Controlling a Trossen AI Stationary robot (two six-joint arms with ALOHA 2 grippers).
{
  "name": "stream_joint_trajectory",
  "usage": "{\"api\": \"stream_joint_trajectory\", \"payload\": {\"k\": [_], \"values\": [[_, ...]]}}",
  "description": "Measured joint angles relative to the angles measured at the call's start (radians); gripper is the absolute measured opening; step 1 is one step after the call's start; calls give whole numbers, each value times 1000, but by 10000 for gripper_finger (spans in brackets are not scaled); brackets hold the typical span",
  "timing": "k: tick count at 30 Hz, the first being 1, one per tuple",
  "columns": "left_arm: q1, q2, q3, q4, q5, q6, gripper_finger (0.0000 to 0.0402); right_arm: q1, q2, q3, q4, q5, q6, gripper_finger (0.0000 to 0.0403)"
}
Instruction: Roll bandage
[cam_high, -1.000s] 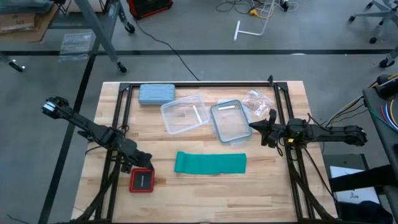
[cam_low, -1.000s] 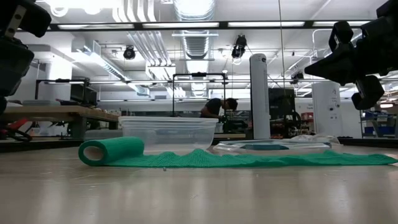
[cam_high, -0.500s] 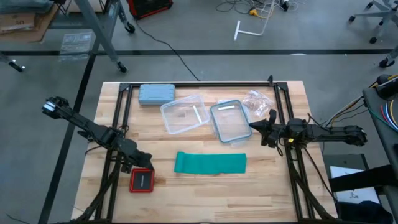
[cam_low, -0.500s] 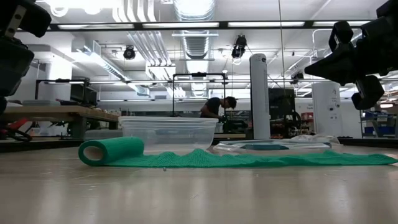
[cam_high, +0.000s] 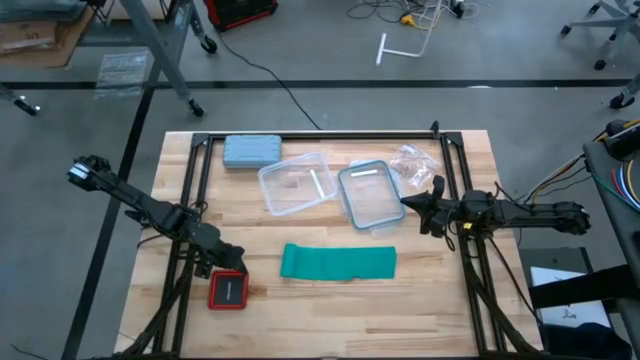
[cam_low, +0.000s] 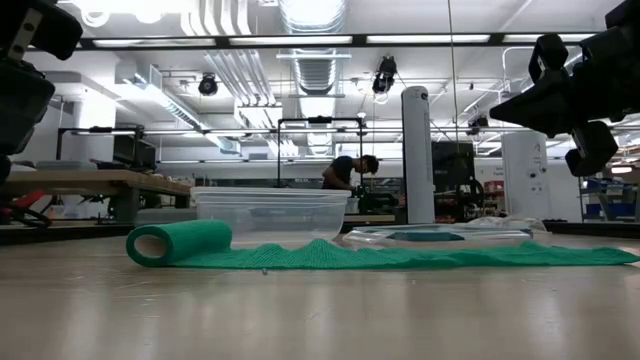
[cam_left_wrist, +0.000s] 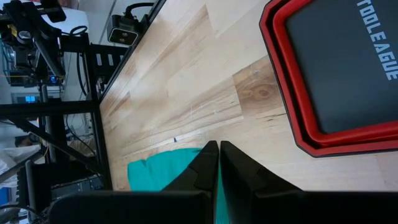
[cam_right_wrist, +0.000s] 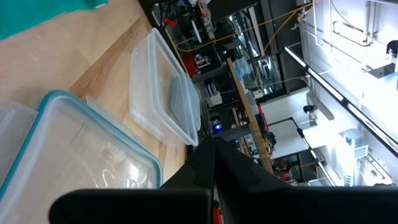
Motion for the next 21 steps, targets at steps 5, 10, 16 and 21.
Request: {"api": "stream_joint_trajectory", "payload": {"k": [5, 10, 16, 21], "values": [[0, 0, 0, 0, 0, 0, 9, 0, 0, 0, 0, 0, 0, 0], [0, 0, 0, 5, -12, 1, 9, 0, 0, -2, 19, 1, 0, 0], [0, 1, -2, 88, -215, -4, 9, 0, 0, -2, 23, 1, 0, 0], [0, 5, -2, 332, -219, 77, 9, 0, 0, -2, 17, 1, 0, 0]]}}
